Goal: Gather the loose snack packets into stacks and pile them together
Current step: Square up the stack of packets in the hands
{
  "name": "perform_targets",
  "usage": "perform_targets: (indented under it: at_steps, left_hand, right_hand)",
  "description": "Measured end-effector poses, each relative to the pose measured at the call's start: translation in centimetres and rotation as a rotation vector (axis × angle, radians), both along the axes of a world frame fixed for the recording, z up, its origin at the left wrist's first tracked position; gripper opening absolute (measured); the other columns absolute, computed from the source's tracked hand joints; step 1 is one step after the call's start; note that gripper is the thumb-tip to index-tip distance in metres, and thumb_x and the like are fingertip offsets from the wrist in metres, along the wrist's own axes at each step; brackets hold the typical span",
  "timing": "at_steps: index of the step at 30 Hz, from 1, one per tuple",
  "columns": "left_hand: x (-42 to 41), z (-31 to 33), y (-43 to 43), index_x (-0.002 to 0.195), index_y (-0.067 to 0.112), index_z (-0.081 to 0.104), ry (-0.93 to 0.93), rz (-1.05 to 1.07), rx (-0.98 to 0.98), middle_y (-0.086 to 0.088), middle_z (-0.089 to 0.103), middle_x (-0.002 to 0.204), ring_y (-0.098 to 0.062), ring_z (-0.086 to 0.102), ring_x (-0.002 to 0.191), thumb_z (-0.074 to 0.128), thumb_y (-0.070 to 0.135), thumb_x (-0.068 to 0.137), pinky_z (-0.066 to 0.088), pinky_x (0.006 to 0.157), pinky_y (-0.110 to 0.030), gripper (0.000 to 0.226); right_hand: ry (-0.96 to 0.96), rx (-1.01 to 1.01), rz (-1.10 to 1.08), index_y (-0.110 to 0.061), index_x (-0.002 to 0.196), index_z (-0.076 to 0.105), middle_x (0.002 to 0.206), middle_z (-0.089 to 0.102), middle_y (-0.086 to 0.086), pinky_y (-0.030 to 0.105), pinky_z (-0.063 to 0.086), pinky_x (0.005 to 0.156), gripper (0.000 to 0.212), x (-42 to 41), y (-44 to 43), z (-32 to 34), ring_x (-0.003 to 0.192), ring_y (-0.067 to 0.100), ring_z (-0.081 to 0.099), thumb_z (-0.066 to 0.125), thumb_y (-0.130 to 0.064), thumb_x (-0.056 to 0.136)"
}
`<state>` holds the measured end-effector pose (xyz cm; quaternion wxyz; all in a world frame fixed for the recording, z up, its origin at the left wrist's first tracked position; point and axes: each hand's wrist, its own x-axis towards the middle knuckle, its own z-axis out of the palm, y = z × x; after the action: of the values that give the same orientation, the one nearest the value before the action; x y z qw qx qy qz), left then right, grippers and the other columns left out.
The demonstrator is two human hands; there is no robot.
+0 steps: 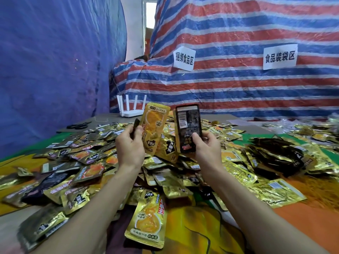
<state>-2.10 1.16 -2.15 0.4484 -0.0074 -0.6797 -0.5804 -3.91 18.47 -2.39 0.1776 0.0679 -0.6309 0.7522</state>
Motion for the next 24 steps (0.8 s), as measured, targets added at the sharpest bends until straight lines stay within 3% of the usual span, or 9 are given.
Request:
perform_targets:
  at_steps: [4,6,9,11,13,16,19,22,24]
  left_hand:
    - [-0.1,0.2,-0.3,0.094,0.017,0.060,0.019,0.037,0.173,0.007,0.058,0.077,0.013,0.051,0.053,0.061,0.017,0.100,0.040,0.050,-0.006,0.006]
    - [-0.1,0.3,-0.5,0.094,0.016,0.058,0.033,0.066,0.210,0.006,0.056,0.076,0.013,0.050,0.053,0.065,0.019,0.097,0.041,0.050,-0.008,0.008]
    - [0.0,0.4,-0.8,0.083,0.023,0.060,0.029,0.040,0.217,0.009,0.058,0.073,0.008,0.053,0.058,0.071,0.024,0.092,0.047,0.062,-0.025,0.014]
    - [0.1,0.4,-0.7,0.086,0.026,0.062,0.027,-0.002,0.245,0.008,0.066,0.080,-0.002,0.064,0.073,0.077,0.025,0.087,0.056,0.071,-0.037,0.015]
    - [0.2,0.4,-0.5,0.105,0.029,0.059,0.026,-0.050,0.338,0.001,0.070,0.098,-0.016,0.070,0.089,0.083,0.023,0.081,0.059,0.083,-0.045,0.035]
    - [0.1,0.2,-0.1,0.132,0.012,0.046,-0.035,-0.154,0.477,-0.011,0.067,0.120,-0.026,0.069,0.107,0.091,0.027,0.069,0.055,0.095,-0.053,0.079]
    - [0.0,-0.4,0.8,0.122,0.012,0.054,-0.110,-0.310,0.462,-0.011,0.072,0.111,-0.029,0.072,0.101,0.093,0.033,0.062,0.057,0.090,-0.056,0.075]
    - [-0.1,-1.0,1.7,0.134,0.013,0.042,-0.227,-0.374,0.311,-0.008,0.068,0.117,-0.030,0.066,0.111,0.081,0.036,0.081,0.053,0.096,-0.056,0.070]
    - [-0.1,-1.3,1.9,0.137,0.012,0.035,-0.260,-0.355,0.170,-0.004,0.064,0.115,-0.029,0.064,0.114,0.068,0.032,0.094,0.053,0.097,-0.055,0.057]
  right_hand:
    - [0.035,0.071,0.015,-0.013,0.105,0.059,0.108,0.071,0.016,0.049,0.059,0.086,0.005,0.3,-0.6,-0.3,0.097,0.033,0.070,0.055,-0.016,0.104]
    - [0.022,0.063,0.058,-0.012,0.104,0.062,0.104,0.074,0.014,0.050,0.057,0.087,0.008,0.3,-0.8,-0.5,0.095,0.036,0.071,0.057,-0.017,0.103]
    - [0.006,0.001,0.221,-0.007,0.098,0.065,0.087,0.074,0.009,0.049,0.059,0.078,0.014,0.3,-0.9,-0.5,0.076,0.027,0.071,0.056,-0.015,0.103]
    - [-0.027,-0.017,0.341,-0.006,0.098,0.064,0.080,0.073,0.006,0.048,0.061,0.072,0.016,0.4,-1.0,-0.7,0.070,0.023,0.071,0.053,-0.016,0.104]
    - [-0.045,0.022,0.427,-0.006,0.106,0.061,0.082,0.075,0.005,0.046,0.063,0.072,0.013,0.5,-1.1,-1.1,0.075,0.024,0.074,0.053,-0.016,0.105]
    - [-0.004,0.126,0.445,-0.013,0.124,0.060,0.107,0.077,0.008,0.047,0.060,0.085,0.021,0.8,-1.4,-1.4,0.098,0.028,0.074,0.054,-0.011,0.104]
    - [0.023,0.153,0.382,-0.016,0.123,0.062,0.114,0.073,0.011,0.052,0.059,0.091,0.026,1.5,-2.2,-1.4,0.106,0.030,0.071,0.053,-0.004,0.102]
    - [0.040,0.184,0.273,-0.020,0.126,0.055,0.121,0.068,0.009,0.055,0.054,0.097,0.033,2.1,-2.8,-1.4,0.113,0.028,0.066,0.056,-0.008,0.096]
    - [0.045,0.153,0.243,-0.021,0.126,0.055,0.121,0.066,0.011,0.053,0.056,0.093,0.033,2.2,-2.7,-1.5,0.111,0.030,0.066,0.055,-0.009,0.095]
